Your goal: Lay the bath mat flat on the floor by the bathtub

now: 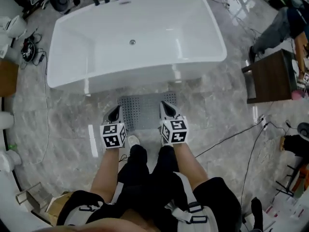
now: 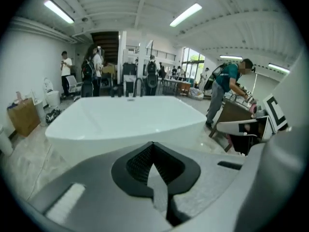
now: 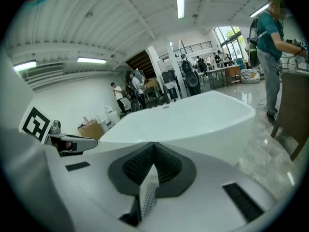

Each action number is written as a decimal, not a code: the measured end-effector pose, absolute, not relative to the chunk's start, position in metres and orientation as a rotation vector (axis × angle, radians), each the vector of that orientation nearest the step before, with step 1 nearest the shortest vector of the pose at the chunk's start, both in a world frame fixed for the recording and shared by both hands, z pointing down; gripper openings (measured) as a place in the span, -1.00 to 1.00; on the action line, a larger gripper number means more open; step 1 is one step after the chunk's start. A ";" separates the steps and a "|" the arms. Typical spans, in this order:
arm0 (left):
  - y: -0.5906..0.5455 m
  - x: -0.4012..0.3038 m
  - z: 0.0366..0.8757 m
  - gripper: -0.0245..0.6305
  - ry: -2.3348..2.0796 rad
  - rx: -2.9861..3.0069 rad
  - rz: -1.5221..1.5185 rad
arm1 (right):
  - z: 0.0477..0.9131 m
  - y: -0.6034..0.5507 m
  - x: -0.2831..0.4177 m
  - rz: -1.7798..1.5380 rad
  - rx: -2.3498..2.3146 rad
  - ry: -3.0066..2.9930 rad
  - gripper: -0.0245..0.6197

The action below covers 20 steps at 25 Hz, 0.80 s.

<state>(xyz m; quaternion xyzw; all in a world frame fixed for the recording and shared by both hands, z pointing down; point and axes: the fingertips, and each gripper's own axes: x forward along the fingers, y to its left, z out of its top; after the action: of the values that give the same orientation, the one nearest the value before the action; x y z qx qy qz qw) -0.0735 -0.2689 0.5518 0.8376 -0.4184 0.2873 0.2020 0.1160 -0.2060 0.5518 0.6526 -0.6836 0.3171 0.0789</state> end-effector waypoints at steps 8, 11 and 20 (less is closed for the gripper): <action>-0.301 -0.033 0.305 -0.92 -1.331 2.625 0.461 | 0.303 -0.249 0.145 0.520 2.116 -2.287 -0.91; -0.291 -0.033 0.232 -0.92 -1.378 2.734 0.354 | 0.234 -0.243 0.152 0.355 2.214 -2.312 -0.91; -0.289 -0.059 0.169 -0.92 -1.473 2.810 0.237 | 0.170 -0.241 0.156 0.170 2.321 -2.297 -0.91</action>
<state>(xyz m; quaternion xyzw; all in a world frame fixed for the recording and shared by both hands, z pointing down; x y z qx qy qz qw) -0.0587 -0.2894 0.1688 0.8830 -0.4630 0.0743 -0.0202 0.1561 -0.2410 0.1696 0.7083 -0.7010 0.0519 -0.0643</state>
